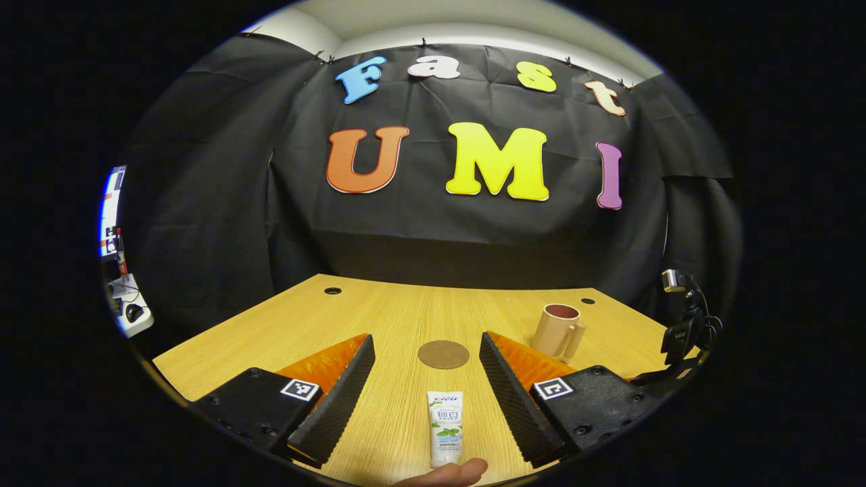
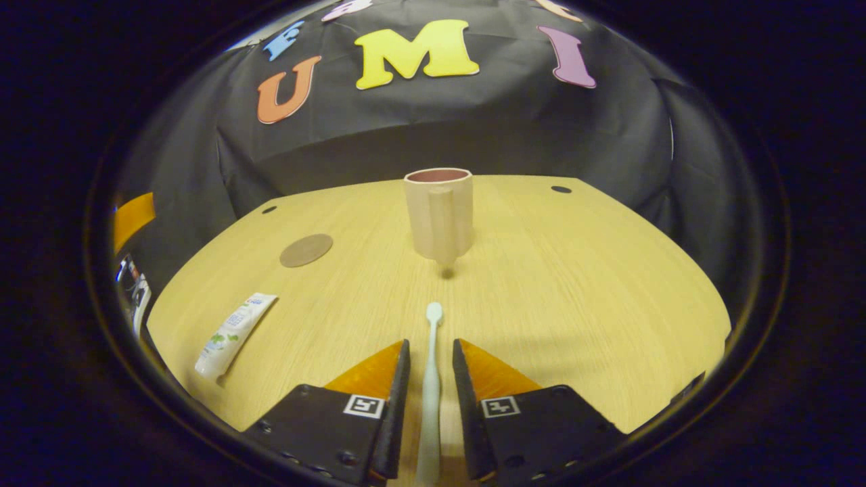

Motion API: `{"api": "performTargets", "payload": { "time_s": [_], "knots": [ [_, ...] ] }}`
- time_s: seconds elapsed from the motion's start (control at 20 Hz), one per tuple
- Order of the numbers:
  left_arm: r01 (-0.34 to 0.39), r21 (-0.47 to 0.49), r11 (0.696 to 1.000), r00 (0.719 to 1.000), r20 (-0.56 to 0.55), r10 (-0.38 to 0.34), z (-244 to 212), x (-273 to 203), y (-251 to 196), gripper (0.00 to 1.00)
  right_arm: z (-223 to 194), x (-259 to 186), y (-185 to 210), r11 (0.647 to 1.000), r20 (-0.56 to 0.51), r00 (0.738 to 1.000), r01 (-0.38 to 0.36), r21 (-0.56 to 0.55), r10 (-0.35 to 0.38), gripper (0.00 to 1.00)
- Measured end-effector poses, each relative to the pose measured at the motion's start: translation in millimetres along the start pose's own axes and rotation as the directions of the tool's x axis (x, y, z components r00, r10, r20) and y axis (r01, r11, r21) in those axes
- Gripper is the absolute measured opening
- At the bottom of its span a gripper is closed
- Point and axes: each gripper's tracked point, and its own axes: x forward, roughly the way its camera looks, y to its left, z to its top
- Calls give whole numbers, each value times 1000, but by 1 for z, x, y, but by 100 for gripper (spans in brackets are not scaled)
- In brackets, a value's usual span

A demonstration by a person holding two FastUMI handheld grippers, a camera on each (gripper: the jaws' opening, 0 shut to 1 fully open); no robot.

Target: Put the toothbrush and toothpaste on the desktop into the cup, then pick up the cup and place it on the coaster on the desktop.

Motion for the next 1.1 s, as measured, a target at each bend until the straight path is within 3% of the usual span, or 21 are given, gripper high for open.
{"api": "performTargets", "payload": {
  "time_s": [0.1, 0.15, 0.2, 0.25, 0.6, 0.9, 1.1],
  "knots": [
    [-2, 0, 1000, 1000, -19, 2, -4, 2, 0, 99, -1, 0, 0, 1000, -2, 1000, -7, -4, 7, 20],
    [0, 0, 1000, 999, -32, 0, -8, 2, 1, 99, 0, -2, -2, 1000, -6, 1000, -5, -4, 5, 19],
    [4, 0, 1000, 999, -46, -4, -11, 3, 0, 99, 0, 3, 0, 1000, -2, 1000, -15, 10, 15, 10],
    [10, 2, 1000, 998, -58, -10, -14, 4, -2, 99, -1, 0, 2, 999, -9, 999, -32, 10, 32, 6],
    [34, 35, 999, 978, -205, -26, -58, 7, -8, 99, 1, -6, 2, 996, 21, 997, -75, 40, 74, 2],
    [74, 84, 994, 929, -368, -38, -109, 4, -15, 99, 11, -22, -2, 997, 94, 993, -69, 33, 65, 2],
    [82, 37, 996, 890, -453, -56, -131, 1, -23, 94, 31, -41, -5, 998, 204, 977, -61, 22, 55, 2]
  ]
}}
